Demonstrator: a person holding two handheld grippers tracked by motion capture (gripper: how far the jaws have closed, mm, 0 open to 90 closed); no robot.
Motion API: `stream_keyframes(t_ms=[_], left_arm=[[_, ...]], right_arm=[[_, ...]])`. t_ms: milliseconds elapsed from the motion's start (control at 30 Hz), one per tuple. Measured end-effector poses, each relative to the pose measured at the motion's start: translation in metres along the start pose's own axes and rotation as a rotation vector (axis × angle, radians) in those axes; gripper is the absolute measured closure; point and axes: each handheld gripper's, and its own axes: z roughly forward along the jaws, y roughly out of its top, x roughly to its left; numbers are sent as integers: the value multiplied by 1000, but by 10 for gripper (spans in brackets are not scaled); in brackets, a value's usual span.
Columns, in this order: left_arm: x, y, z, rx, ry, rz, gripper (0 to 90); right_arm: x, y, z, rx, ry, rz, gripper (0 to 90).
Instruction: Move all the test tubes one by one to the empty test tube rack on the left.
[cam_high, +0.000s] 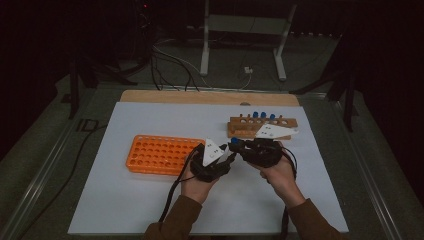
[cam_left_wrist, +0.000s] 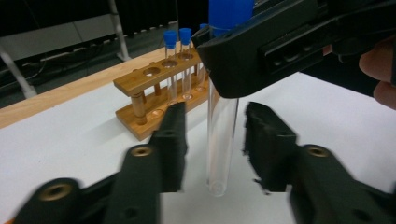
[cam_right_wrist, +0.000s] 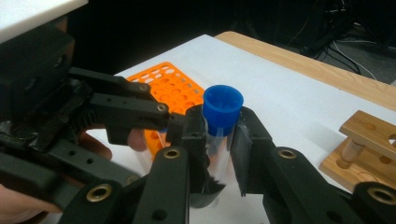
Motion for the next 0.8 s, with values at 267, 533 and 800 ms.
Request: stream_keyframes(t_ms=[267,533,800], left_arm=[[0,0,-1,-5,-17,3,760],[7,0,-3,5,-14,-21,773],[13,-2,-11,-8,-15,-51,773]], right_arm=[[1,0,2,4,5,2,770],[-2,-2,-3,-19,8,5,553],[-10,-8,-12,-47,-29,0,337]])
